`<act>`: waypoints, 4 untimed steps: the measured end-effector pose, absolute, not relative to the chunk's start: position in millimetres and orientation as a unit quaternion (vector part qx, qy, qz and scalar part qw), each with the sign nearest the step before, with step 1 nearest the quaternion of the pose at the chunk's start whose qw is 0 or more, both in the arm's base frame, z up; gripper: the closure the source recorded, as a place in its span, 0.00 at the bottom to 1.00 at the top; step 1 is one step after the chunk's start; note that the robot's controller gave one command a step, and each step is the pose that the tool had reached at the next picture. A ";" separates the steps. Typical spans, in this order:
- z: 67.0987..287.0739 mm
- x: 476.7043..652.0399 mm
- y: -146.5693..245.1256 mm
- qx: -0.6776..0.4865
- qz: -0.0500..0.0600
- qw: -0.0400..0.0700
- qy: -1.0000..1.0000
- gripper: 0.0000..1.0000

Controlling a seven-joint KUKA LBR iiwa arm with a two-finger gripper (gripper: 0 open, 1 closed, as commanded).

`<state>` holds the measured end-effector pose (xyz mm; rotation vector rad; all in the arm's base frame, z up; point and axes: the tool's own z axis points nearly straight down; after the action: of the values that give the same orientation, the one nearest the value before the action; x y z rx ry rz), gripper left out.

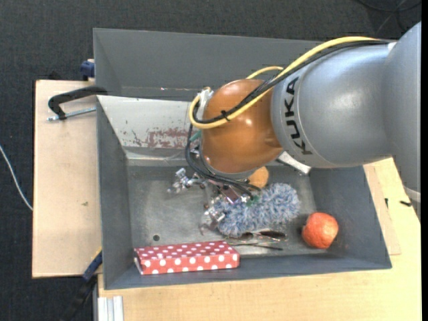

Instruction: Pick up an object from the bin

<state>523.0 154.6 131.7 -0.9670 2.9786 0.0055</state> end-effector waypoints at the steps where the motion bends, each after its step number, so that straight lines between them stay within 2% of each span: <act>1: 78.2 506.0 135.3 -0.340 -0.002 0.020 0.940 0.00; 2: 84.6 504.6 122.5 -0.370 0.001 0.016 0.929 0.00; 3: 97.4 503.8 90.9 -0.486 0.000 0.004 0.874 0.00; 4: 72.9 496.6 81.3 -0.408 0.000 0.001 0.913 1.00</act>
Offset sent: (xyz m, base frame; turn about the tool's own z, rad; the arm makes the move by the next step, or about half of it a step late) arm -0.0156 -0.1078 -0.0226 -0.3178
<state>496.6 81.3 72.9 -1.2798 2.8677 -0.0005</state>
